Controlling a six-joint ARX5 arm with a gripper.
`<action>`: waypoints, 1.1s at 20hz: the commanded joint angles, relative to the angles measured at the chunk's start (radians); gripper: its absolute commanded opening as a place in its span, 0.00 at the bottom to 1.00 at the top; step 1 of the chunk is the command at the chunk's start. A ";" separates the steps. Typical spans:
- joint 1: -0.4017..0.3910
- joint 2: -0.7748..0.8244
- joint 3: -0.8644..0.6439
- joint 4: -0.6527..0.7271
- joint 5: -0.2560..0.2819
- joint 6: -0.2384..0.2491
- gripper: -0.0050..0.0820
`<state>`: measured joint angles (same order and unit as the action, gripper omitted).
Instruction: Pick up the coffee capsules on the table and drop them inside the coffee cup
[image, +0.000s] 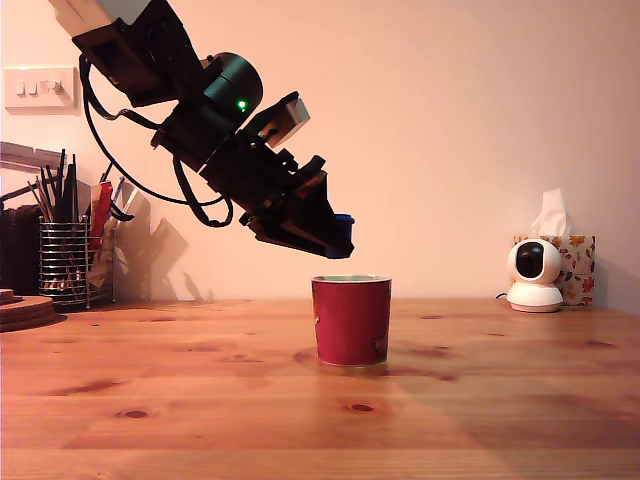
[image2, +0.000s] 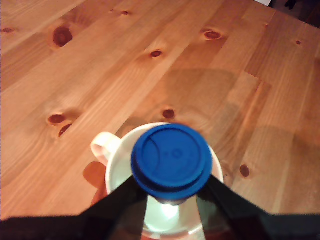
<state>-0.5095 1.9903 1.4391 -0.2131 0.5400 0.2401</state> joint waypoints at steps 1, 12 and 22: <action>-0.008 0.032 0.003 0.003 0.002 -0.006 0.26; -0.007 0.032 0.003 0.002 -0.009 -0.005 0.26; -0.003 0.032 0.003 -0.006 -0.038 -0.005 0.64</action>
<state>-0.5137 1.9907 1.4391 -0.2245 0.4995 0.2398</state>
